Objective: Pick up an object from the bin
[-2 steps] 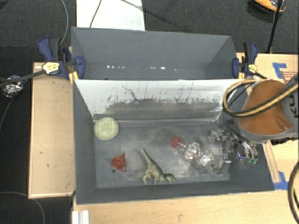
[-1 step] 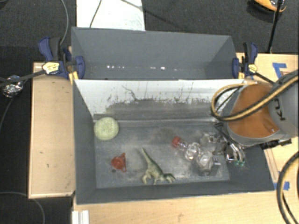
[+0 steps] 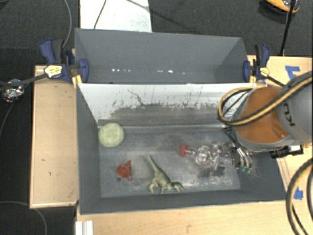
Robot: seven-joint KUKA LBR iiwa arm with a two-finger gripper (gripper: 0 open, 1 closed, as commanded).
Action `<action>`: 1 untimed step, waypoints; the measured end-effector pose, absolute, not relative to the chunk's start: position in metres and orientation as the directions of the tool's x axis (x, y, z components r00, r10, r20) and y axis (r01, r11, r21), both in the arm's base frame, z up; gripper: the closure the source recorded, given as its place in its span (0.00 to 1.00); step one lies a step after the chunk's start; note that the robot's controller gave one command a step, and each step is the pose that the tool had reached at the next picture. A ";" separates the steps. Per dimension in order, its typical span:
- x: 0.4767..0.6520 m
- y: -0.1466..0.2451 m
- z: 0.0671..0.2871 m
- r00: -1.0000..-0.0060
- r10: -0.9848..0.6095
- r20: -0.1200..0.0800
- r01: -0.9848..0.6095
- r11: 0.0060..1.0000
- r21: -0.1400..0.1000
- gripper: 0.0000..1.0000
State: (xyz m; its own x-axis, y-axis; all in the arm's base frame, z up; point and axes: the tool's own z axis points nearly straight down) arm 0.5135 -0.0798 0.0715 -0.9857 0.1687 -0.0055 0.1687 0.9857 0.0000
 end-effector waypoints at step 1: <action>0.513 -0.080 0.071 -0.986 0.164 -0.005 0.164 0.986 0.000 1.00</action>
Offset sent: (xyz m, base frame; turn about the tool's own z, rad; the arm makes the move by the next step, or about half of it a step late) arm 0.0000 0.0000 0.0000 0.0000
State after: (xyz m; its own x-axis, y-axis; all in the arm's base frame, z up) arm 0.5135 -0.0797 0.0715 -0.9865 0.1638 -0.0053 0.1638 0.9865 0.0001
